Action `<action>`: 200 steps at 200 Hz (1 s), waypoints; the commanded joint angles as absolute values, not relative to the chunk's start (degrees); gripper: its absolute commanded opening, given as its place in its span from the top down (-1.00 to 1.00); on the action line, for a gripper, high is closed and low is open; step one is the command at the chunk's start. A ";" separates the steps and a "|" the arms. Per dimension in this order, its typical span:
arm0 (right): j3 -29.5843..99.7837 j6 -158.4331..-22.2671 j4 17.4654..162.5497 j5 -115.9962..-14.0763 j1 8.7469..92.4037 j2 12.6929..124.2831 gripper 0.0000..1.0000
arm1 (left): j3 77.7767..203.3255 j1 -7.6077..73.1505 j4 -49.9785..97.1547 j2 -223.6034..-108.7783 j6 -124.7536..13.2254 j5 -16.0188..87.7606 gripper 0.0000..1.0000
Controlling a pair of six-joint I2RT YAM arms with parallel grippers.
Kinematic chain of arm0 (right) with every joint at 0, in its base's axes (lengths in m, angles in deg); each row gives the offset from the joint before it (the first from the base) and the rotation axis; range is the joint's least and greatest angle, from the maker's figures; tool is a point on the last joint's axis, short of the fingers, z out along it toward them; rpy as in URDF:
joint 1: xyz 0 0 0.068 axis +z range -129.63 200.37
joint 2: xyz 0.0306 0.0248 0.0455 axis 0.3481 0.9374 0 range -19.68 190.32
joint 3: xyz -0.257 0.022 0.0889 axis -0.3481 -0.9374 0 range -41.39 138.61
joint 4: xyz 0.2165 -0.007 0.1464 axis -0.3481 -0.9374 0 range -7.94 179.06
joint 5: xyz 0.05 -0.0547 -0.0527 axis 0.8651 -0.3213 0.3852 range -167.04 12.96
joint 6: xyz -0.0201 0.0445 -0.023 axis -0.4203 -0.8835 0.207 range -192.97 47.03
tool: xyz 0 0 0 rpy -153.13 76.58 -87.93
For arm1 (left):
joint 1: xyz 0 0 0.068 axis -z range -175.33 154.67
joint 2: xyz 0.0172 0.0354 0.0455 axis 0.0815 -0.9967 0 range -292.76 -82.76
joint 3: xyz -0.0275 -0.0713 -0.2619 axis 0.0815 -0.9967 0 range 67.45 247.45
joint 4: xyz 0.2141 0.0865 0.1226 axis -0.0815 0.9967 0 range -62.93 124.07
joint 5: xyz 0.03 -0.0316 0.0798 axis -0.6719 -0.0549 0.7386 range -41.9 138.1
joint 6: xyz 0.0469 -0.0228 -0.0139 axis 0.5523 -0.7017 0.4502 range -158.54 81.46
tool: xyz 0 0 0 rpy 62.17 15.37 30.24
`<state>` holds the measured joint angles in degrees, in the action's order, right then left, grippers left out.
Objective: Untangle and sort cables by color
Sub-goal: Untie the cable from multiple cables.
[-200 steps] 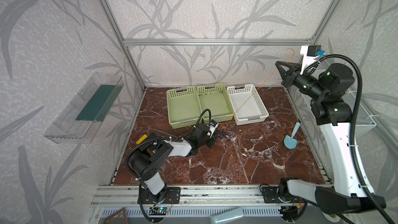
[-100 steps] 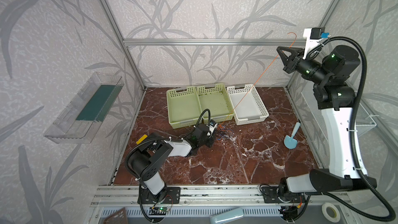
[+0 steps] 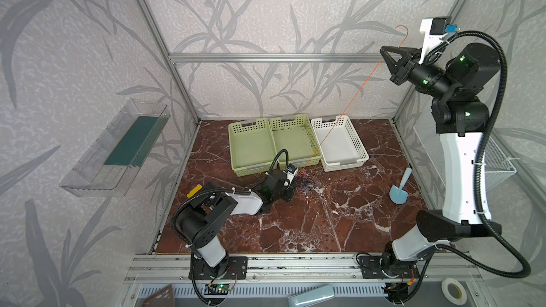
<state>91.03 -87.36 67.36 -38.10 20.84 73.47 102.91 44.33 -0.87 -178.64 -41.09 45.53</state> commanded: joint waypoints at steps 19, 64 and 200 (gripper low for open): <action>91.07 -89.85 72.64 -36.29 20.55 73.15 1.00 | 101.20 44.26 1.09 -180.20 -41.96 46.61 1.00; 65.00 -92.24 81.78 -37.14 21.23 61.99 1.00 | 101.94 44.35 3.78 -173.89 -40.19 52.57 1.00; 4.81 -96.04 84.18 -55.26 21.25 30.17 1.00 | 100.23 44.31 7.91 -162.58 -31.40 57.20 0.81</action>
